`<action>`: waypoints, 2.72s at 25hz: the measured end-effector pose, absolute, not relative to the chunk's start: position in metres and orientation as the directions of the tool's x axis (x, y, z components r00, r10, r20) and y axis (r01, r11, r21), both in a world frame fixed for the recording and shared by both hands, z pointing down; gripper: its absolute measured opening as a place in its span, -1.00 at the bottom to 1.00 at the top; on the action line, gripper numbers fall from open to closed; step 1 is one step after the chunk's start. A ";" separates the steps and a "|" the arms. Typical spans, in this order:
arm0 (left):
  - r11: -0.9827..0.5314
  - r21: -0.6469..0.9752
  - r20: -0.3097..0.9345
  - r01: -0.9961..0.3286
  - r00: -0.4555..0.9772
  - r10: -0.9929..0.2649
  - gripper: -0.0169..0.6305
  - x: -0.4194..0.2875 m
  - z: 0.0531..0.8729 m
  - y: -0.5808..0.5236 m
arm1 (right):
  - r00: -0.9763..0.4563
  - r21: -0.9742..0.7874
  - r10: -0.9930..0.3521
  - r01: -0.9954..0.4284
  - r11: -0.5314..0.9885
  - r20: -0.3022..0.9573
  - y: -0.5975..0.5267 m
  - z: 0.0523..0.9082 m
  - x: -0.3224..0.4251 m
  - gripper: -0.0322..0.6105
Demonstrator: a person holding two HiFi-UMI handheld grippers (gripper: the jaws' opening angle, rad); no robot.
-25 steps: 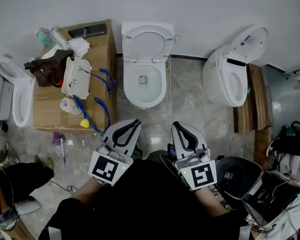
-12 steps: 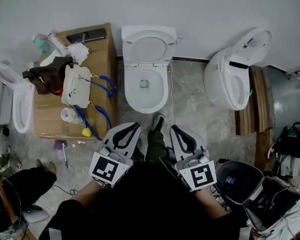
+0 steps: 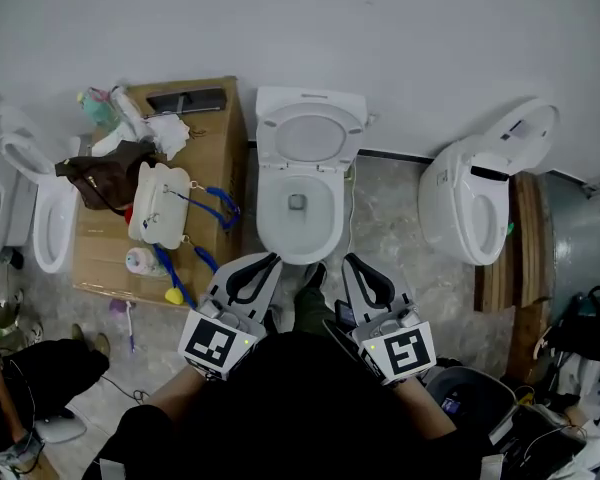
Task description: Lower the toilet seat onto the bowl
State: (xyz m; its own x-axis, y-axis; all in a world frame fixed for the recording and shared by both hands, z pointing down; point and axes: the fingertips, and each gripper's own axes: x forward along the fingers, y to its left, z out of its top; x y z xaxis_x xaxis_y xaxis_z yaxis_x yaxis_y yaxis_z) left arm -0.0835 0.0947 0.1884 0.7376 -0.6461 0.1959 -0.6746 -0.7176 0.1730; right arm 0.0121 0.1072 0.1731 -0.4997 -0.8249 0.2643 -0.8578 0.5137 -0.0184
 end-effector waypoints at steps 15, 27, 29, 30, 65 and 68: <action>-0.642 0.040 0.297 -0.766 0.622 -0.724 -0.86 -0.033 0.202 -0.057 | -0.462 0.019 -0.857 -0.878 0.478 0.227 -0.042 0.187 0.113 -0.81; -0.601 -0.140 0.353 -0.787 0.528 -0.772 -0.85 -0.004 0.216 -0.158 | -0.472 0.079 -0.832 -0.855 0.513 0.291 -0.151 0.214 0.149 -0.80; -0.596 -0.176 0.366 -0.784 0.510 -0.779 -0.85 -0.003 0.224 -0.170 | -0.465 0.101 -0.835 -0.854 0.511 0.294 -0.165 0.222 0.150 -0.80; -0.596 -0.197 0.374 -0.778 0.502 -0.780 -0.85 -0.003 0.230 -0.177 | -0.461 0.113 -0.837 -0.853 0.510 0.296 -0.173 0.226 0.150 -0.80; -0.691 -0.402 0.620 -0.601 0.376 -0.688 -0.46 -0.025 0.444 -0.338 | -0.283 0.460 -0.735 -0.628 0.628 0.617 -0.323 0.439 0.101 -0.47; -0.691 -0.417 0.624 -0.591 0.367 -0.690 -0.46 -0.026 0.447 -0.342 | -0.261 0.490 -0.737 -0.604 0.628 0.623 -0.326 0.442 0.101 -0.47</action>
